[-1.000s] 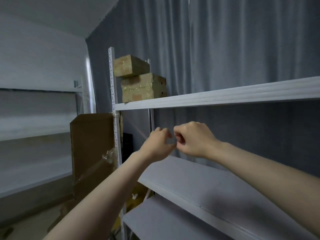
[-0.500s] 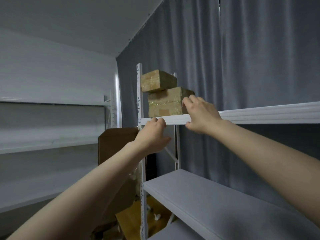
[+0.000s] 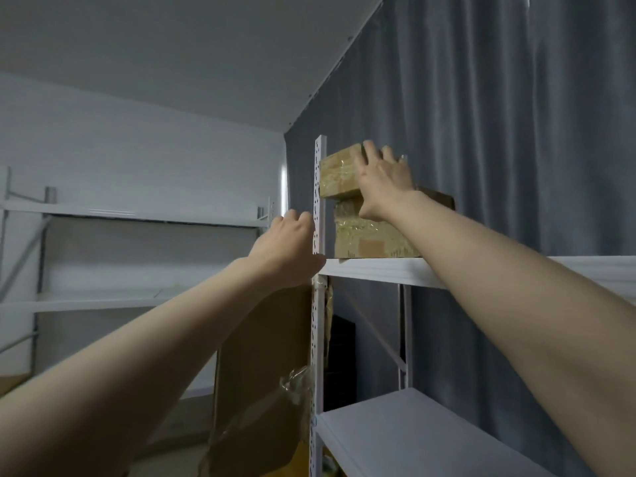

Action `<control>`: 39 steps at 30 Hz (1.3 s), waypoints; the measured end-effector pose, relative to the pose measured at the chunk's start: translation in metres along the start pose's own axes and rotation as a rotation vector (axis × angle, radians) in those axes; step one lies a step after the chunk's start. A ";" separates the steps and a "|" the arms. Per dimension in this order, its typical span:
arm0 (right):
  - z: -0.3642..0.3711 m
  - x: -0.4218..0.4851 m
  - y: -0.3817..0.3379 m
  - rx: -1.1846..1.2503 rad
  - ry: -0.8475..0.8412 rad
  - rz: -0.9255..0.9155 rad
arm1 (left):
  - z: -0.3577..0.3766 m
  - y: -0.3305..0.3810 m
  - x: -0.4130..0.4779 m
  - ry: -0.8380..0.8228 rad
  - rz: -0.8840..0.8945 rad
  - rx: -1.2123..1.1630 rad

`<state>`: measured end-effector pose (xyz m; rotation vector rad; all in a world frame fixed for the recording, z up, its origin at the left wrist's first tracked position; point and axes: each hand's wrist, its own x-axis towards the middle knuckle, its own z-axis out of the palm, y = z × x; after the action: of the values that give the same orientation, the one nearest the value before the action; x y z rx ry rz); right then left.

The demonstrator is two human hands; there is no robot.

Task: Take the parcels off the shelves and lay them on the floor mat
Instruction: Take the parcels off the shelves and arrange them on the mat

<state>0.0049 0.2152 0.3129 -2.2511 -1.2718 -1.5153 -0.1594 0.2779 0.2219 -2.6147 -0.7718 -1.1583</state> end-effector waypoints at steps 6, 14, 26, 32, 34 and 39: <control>0.039 0.054 0.009 -0.071 -0.041 0.011 | 0.015 0.005 0.046 0.040 -0.004 0.089; 0.078 0.101 0.033 -0.023 -0.078 0.031 | 0.029 0.010 0.099 0.055 0.041 0.148; 0.106 0.112 0.060 0.033 -0.059 -0.088 | 0.040 0.028 0.128 0.088 0.078 0.260; 0.110 0.125 0.050 0.077 -0.033 -0.084 | 0.044 0.026 0.134 0.090 0.059 0.288; 0.113 0.129 0.048 0.086 -0.019 -0.080 | 0.045 0.023 0.138 0.089 0.053 0.289; 0.111 0.134 0.047 0.069 0.037 -0.076 | 0.054 0.015 0.146 0.107 0.010 0.252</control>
<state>0.1329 0.3201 0.3839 -2.1450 -1.3915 -1.5065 -0.0345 0.3410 0.2927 -2.3297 -0.8232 -1.1080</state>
